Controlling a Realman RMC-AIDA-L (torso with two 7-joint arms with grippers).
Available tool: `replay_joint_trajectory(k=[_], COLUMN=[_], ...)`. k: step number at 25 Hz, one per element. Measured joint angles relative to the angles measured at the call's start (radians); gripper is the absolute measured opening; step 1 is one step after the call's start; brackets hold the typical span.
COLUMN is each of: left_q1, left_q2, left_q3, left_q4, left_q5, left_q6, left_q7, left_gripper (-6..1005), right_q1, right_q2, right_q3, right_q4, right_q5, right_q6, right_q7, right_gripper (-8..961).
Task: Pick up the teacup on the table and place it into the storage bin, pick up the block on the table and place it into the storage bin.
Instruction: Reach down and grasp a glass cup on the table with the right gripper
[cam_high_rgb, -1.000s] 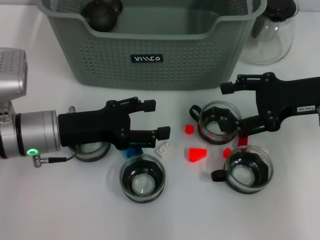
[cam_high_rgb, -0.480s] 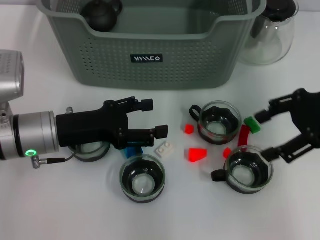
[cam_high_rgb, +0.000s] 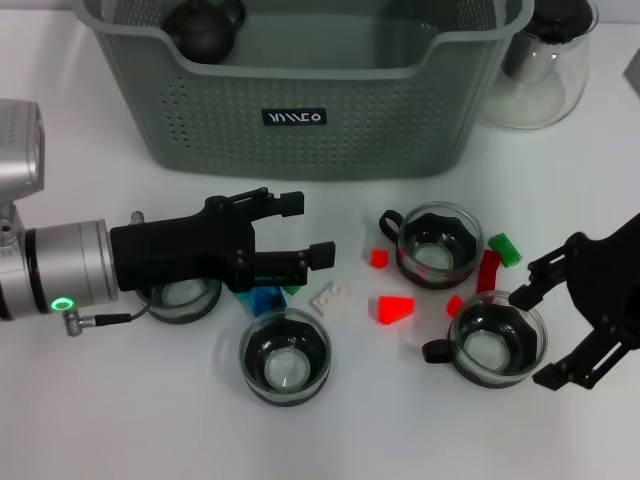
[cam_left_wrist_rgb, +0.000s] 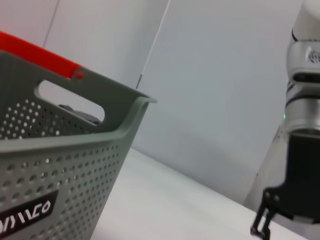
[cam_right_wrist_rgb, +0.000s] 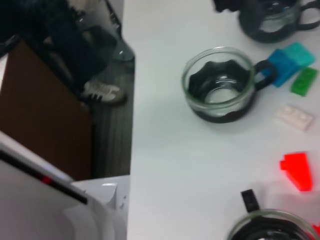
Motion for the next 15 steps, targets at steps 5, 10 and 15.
replay_joint_trajectory(k=[5, 10, 15], left_q1=[0.004, 0.014, 0.022], left_q2=[0.000, -0.004, -0.005], left_q3=[0.000, 0.001, 0.001], left_q4=[-0.010, -0.011, -0.011], left_q5=[-0.010, -0.012, -0.014], left_q6=[0.000, -0.003, -0.003], left_q7=[0.000, 0.000, 0.000], left_gripper=[903, 903, 903], right_q1=[0.014, 0.023, 0.028], right_q2=[0.009, 0.040, 0.067], right_q3=[-0.068, -0.092, -0.134], right_q4=[0.006, 0.005, 0.020], right_q5=[-0.006, -0.071, -0.118], right_q6=[0.004, 0.031, 0.070], right_q7=[0.000, -0.007, -0.012], right_gripper=[939, 936, 932])
